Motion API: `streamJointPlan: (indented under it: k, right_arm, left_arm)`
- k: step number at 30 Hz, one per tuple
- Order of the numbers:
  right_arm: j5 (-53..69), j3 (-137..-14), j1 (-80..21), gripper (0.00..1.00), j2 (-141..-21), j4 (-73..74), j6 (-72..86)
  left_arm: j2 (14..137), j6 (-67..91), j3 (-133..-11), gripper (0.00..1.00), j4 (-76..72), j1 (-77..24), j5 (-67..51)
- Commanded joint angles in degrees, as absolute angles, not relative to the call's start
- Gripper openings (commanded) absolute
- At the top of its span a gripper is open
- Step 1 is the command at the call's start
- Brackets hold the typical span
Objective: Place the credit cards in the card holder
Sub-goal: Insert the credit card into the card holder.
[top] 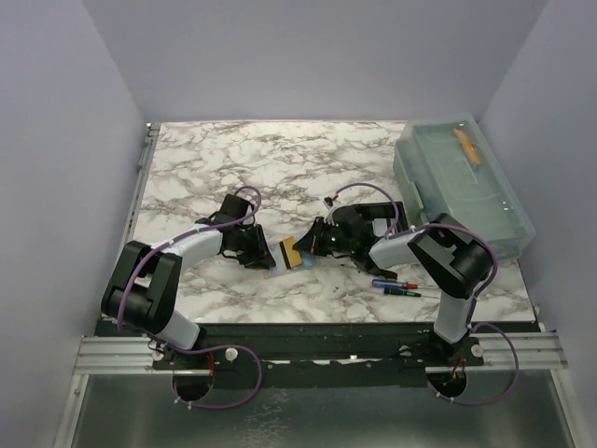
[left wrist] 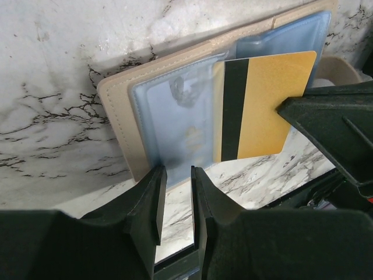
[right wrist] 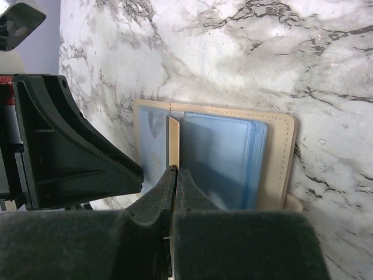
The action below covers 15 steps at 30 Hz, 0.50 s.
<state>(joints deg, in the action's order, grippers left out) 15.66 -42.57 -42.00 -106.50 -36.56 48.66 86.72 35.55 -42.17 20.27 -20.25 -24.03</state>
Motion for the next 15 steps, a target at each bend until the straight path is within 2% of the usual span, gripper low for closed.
streamJointPlan:
  k: [1,9,15]
  right_arm:
    - [12.8,-42.2,-44.3,0.0,-108.2,-40.0,48.6]
    - [10.6,-40.3,-45.7,0.0,-109.4,-43.7,48.2]
    - [10.3,-39.3,-45.7,0.0,-109.2,-43.6,48.2]
  left_arm:
    - [85.6,36.7,-41.3,0.29,20.0,-20.1,-25.7]
    - [81.2,38.6,-41.9,0.35,19.7,-20.1,-24.4]
    - [76.2,41.5,-40.9,0.44,22.7,-18.6,-14.7]
